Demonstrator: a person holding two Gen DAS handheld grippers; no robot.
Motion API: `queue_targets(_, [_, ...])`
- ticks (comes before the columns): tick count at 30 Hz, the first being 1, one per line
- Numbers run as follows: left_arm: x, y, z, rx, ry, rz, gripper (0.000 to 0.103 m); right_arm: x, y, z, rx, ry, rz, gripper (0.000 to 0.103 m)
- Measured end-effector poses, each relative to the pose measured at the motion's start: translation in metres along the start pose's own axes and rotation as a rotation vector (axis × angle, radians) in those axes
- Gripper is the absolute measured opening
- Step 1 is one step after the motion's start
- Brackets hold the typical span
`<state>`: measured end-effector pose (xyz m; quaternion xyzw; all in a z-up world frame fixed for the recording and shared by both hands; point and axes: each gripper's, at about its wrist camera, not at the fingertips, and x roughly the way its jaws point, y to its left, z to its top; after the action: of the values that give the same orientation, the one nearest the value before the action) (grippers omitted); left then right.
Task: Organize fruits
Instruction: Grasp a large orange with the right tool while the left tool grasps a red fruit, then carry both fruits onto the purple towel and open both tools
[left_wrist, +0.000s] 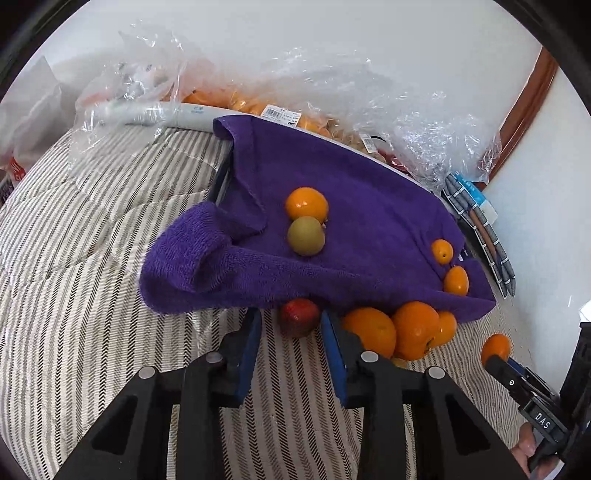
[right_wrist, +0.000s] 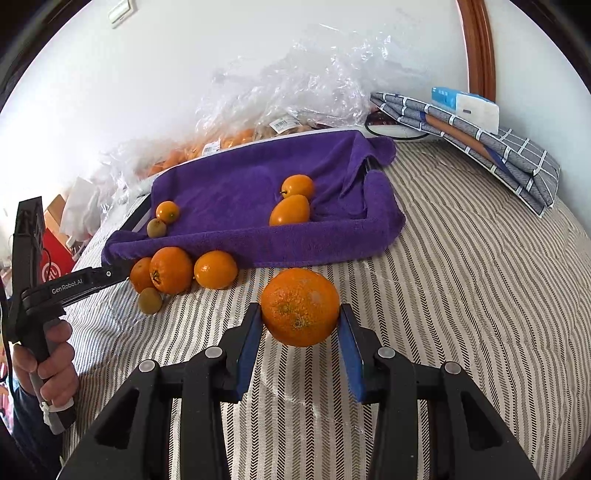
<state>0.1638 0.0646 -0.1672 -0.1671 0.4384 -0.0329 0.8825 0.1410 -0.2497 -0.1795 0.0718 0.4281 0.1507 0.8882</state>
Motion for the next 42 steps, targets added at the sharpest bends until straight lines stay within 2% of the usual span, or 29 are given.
queue_targets(6, [0.007, -0.011, 0.000, 0.050, 0.005, 0.025, 0.023, 0.009, 0.000, -0.001, 0.004, 0.017, 0.006, 0.041])
queue_targets(15, [-0.005, -0.014, -0.004, 0.081, -0.040, 0.038, 0.023, 0.007, 0.006, 0.001, -0.001, 0.010, -0.003, 0.041])
queue_targets(22, [-0.024, -0.009, -0.005, 0.069, -0.088, 0.016, 0.023, -0.005, 0.015, 0.006, -0.022, -0.017, -0.020, 0.041])
queue_targets(28, [-0.042, 0.001, 0.007, 0.023, -0.126, 0.003, 0.023, -0.021, 0.018, 0.026, -0.036, -0.062, -0.049, 0.041])
queue_targets(34, [-0.048, 0.002, 0.030, 0.024, -0.164, 0.016, 0.023, -0.026, 0.017, 0.054, -0.040, -0.124, -0.067, 0.041])
queue_targets(42, [-0.023, -0.017, 0.057, 0.041, -0.162, 0.014, 0.023, -0.004, 0.000, 0.085, -0.020, -0.142, -0.073, 0.041])
